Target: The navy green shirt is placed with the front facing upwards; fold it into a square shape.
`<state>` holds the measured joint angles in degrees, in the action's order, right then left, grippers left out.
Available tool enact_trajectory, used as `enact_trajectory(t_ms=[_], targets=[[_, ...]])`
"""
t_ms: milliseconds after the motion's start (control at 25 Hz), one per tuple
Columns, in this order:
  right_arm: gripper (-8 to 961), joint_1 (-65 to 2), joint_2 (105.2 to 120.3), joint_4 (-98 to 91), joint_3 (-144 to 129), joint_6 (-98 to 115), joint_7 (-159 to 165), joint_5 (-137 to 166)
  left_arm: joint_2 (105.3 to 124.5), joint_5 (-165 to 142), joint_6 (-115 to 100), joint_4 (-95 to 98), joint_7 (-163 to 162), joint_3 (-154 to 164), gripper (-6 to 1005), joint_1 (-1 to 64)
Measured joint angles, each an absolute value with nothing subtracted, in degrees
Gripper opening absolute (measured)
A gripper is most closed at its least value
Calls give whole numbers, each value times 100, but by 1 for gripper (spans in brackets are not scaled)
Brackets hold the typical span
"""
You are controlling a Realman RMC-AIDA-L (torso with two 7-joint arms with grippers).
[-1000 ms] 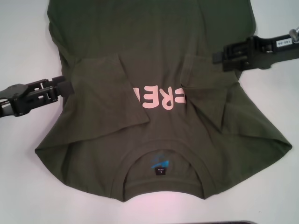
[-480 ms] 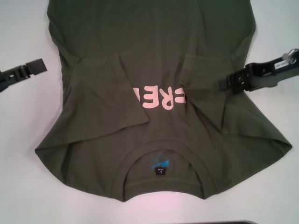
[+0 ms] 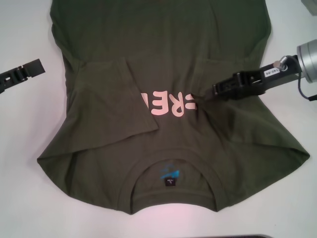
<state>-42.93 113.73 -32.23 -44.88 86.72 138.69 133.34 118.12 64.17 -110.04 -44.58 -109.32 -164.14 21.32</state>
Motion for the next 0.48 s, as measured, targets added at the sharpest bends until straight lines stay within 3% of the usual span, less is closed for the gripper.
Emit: enact_trajectory(t_ms=[120, 360, 480], targets=[[644, -4300, 11348, -3107, -4453, 9085, 13688, 13022, 11811, 6417, -11004, -4463, -10934, -16418, 613, 2139], [661, -3979, 11093, -3205, -4400, 9483, 13498, 12649, 11811, 6417, -11005, -4467, -10937, -16382, 613, 2192], [670, -3716, 11035, -3425, -4330, 9470, 13156, 12627, 11810, 6416, -11023, -4473, -10915, -16334, 613, 2196]])
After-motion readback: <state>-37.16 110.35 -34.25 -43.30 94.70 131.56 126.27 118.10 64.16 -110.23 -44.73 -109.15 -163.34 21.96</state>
